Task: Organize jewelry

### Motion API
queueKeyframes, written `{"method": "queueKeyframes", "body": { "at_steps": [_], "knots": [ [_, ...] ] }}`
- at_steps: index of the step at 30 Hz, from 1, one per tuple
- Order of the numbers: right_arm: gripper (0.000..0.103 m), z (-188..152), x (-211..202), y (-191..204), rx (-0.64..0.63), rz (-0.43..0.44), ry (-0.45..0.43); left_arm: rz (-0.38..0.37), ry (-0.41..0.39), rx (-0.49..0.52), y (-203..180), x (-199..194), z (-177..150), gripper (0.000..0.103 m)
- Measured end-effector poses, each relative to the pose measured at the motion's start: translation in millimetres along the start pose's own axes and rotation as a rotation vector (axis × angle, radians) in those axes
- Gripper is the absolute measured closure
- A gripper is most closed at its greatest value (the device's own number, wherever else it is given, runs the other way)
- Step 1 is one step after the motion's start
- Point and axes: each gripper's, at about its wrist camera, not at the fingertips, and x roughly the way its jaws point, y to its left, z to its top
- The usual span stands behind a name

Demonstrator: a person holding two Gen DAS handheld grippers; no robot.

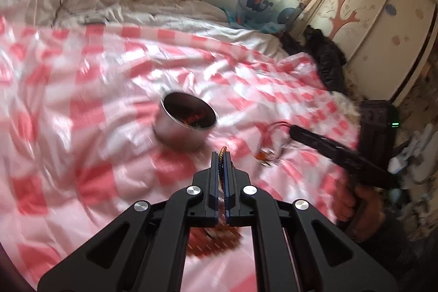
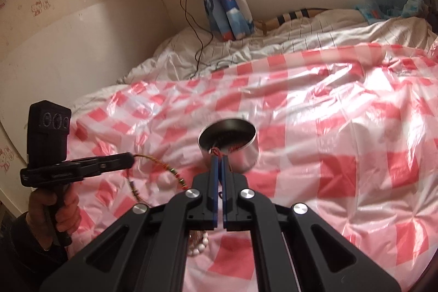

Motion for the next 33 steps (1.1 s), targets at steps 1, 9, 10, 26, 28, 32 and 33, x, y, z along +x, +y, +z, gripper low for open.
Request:
{"method": "queueKeyframes", "body": {
  "at_steps": [1,9,10,26,28,32,33],
  "knots": [
    [0.101,3.1,0.7,-0.4,0.005,0.008,-0.005,0.017,-0.003,0.018,-0.7,1.2,4.8,0.100],
    [0.101,32.0,12.7,-6.2,0.043,0.039,-0.047,-0.007,-0.077,0.034,-5.5,25.5,56.4,0.100],
    [0.101,37.0,15.1,-6.8,0.047,0.042,-0.054,-0.011,-0.084,0.030,-5.1,27.2,60.1,0.100],
    [0.100,69.1,79.9,-12.1,0.098,0.090,-0.020,0.099,0.038,-0.004,27.4,113.4,67.3,0.100],
    [0.100,66.7,89.9,-13.0,0.105,0.090,0.000,0.147,0.080,-0.001,33.0,124.9,61.6,0.100],
    [0.100,59.8,106.0,-20.1,0.140,0.102,0.038,0.184,0.088,-0.025,42.9,124.3,59.9,0.099],
    [0.100,58.8,108.1,-21.5,0.148,0.105,0.042,0.194,0.083,-0.024,43.7,121.3,61.3,0.098]
  ]
}}
